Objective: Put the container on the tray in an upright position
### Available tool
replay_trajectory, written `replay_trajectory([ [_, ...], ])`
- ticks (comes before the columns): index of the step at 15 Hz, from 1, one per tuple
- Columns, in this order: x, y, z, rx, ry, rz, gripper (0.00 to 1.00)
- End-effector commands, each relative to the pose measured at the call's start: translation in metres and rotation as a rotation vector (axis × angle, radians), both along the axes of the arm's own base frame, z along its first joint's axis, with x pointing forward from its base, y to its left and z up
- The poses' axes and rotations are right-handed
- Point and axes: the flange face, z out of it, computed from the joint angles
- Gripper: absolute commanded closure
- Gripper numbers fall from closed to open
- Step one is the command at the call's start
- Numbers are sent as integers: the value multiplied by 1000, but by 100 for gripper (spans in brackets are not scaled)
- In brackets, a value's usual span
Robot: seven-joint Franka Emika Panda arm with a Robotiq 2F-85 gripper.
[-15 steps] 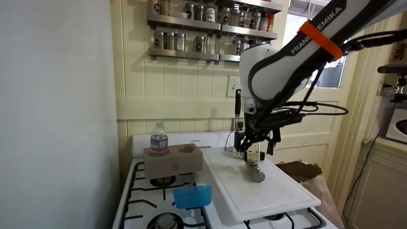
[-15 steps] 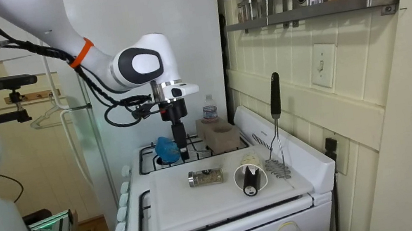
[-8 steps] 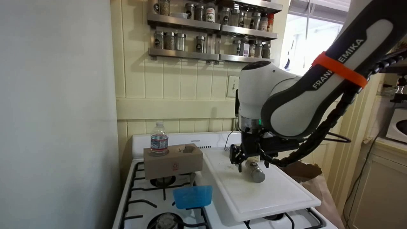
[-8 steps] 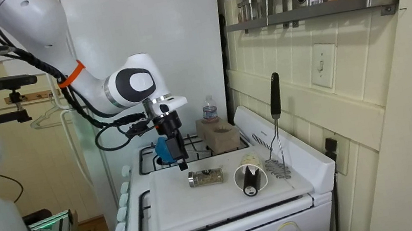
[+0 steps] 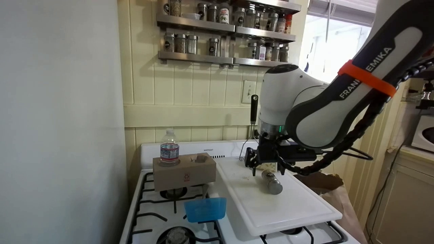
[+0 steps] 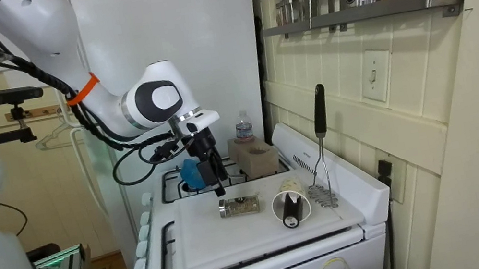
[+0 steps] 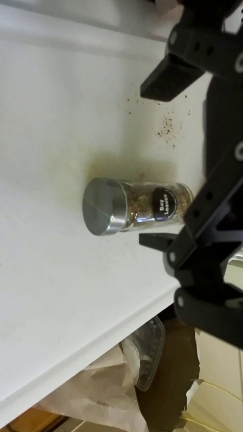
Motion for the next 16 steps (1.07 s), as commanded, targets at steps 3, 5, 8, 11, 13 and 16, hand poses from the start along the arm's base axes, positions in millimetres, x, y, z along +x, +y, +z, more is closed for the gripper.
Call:
replay_trajectory([
  [3,-2,-14,-11,-2,-41,-106,0],
  [5,-1,-15,-19,0,-29,-116,0],
  [8,-2,-12,-32,-5,-7,-114,1],
  [11,-3,-14,-41,-7,4,-119,4],
  [13,-3,-14,-45,-10,8,-125,5],
  [16,-2,-15,-53,-17,17,-128,15],
])
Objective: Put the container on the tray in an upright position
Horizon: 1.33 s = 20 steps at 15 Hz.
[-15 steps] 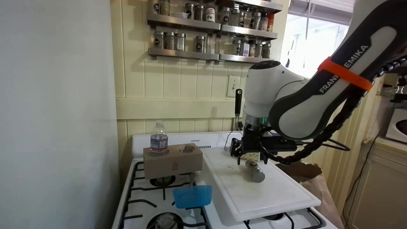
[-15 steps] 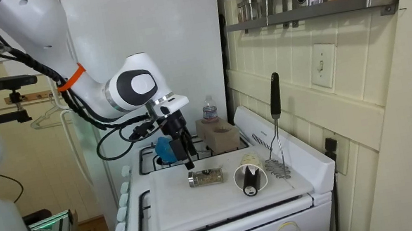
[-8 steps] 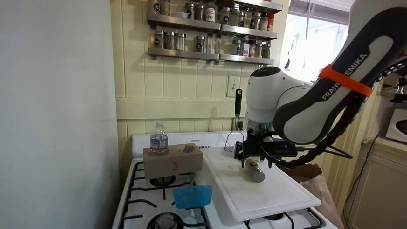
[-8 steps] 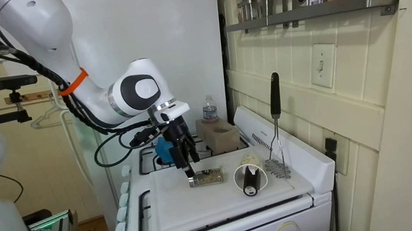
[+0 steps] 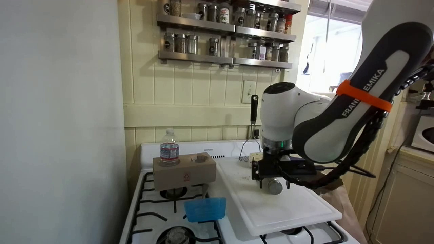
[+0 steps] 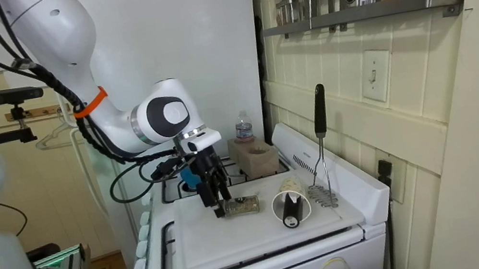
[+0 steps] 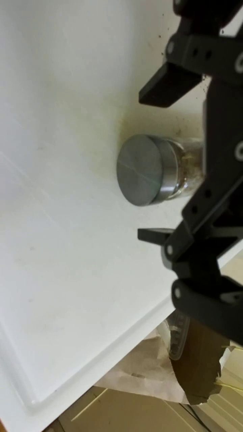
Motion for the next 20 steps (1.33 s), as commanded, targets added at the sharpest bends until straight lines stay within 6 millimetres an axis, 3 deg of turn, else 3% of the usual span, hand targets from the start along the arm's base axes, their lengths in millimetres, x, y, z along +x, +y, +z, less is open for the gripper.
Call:
replay_trajectory([
  [1,3,-2,-16,5,-7,-9,20],
  [2,4,-3,-18,1,-7,-11,37],
  [7,11,-1,-20,-28,-22,7,76],
  [9,12,4,-14,-24,-23,19,76],
  [13,13,14,16,77,-36,6,76],
  [20,30,15,28,354,-74,-108,76],
])
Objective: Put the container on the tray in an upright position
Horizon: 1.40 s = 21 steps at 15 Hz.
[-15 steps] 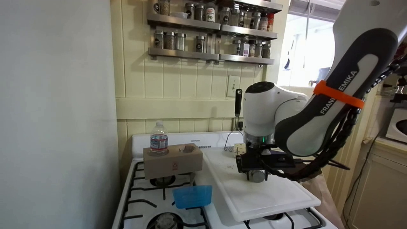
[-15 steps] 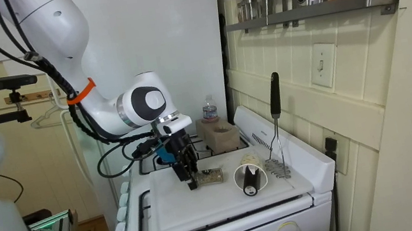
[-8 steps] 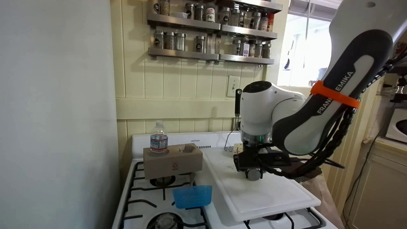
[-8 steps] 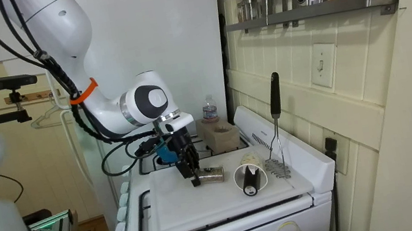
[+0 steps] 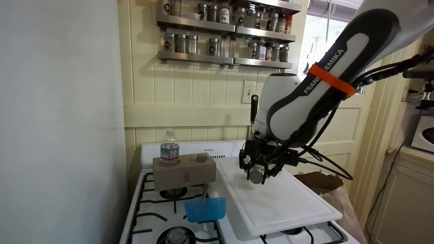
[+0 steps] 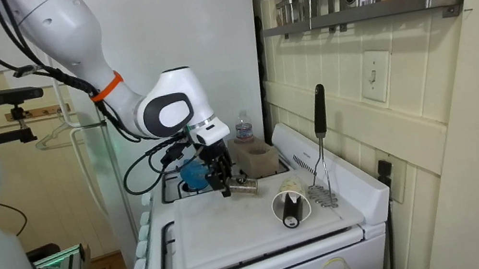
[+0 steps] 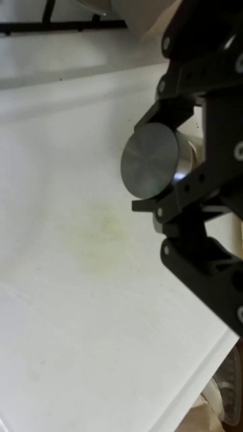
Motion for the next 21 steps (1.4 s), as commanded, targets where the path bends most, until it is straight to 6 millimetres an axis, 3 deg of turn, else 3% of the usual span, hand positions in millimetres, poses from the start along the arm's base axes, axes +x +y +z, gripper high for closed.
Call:
replay_trajectory([
  [1,3,8,7,126,-33,-59,76],
  [4,9,19,55,245,-82,-85,76],
  [8,-8,4,91,318,-140,-105,76],
  [10,-16,-7,99,346,-147,-139,76],
  [15,-39,-33,81,503,-123,-237,76],
  [21,-71,-75,25,789,-80,-389,76],
])
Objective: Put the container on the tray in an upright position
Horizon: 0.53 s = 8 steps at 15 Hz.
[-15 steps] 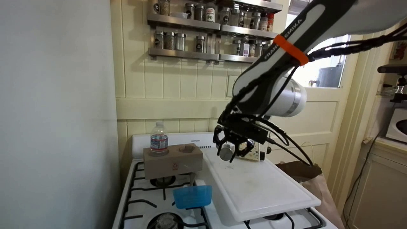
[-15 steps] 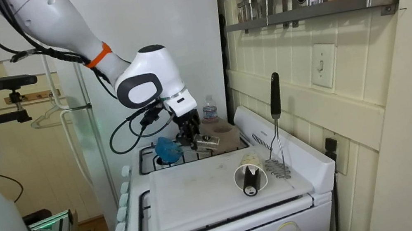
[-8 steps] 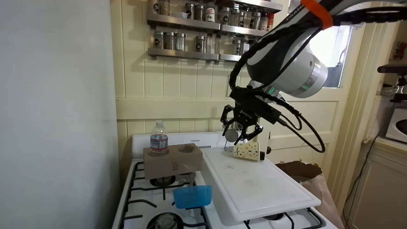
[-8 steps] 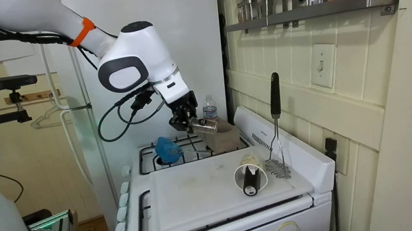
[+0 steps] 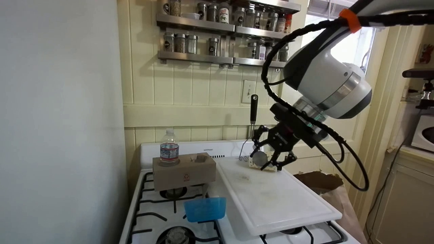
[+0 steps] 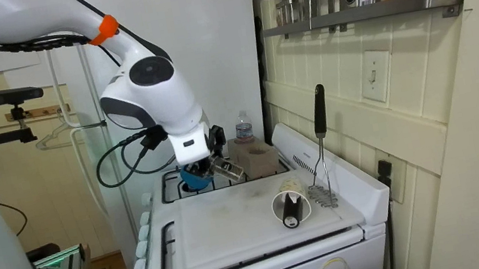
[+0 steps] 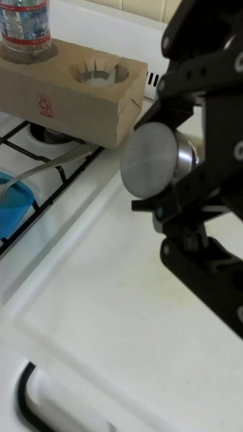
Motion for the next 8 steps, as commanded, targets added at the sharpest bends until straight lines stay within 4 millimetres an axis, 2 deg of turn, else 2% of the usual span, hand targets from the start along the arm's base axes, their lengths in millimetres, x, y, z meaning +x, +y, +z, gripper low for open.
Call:
replay_trajectory([
  [1,-24,-19,-30,159,15,-50,76],
  [2,-19,-23,-37,154,25,-31,76],
  [3,-23,-24,-45,129,36,-9,76],
  [4,-21,-25,-33,116,29,-27,76],
  [5,-21,-28,-36,110,35,-27,51],
  [7,-20,-28,-35,92,35,-25,51],
  [8,-19,-27,-34,88,34,-22,76],
])
